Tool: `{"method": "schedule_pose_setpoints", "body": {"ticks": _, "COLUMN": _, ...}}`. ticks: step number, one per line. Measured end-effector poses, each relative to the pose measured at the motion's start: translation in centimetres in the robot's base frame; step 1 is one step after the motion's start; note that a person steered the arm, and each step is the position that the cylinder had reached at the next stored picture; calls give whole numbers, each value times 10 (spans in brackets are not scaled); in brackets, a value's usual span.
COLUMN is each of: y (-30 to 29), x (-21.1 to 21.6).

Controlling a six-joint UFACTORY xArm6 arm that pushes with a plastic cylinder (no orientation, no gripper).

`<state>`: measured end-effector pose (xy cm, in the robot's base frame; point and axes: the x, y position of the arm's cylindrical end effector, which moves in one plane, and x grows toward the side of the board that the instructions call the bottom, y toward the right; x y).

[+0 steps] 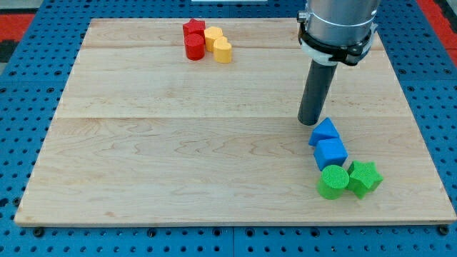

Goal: Point your arm towards blue triangle

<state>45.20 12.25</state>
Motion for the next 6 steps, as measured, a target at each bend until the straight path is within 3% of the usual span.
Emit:
{"method": "schedule_pose_setpoints", "body": {"ticks": 3, "y": -5, "x": 2}}
{"method": "schedule_pose_setpoints", "body": {"ticks": 4, "y": -10, "x": -25}}
{"method": "schedule_pose_setpoints", "body": {"ticks": 5, "y": -24, "x": -19}}
{"method": "schedule_pose_setpoints", "body": {"ticks": 6, "y": -26, "x": 35}}
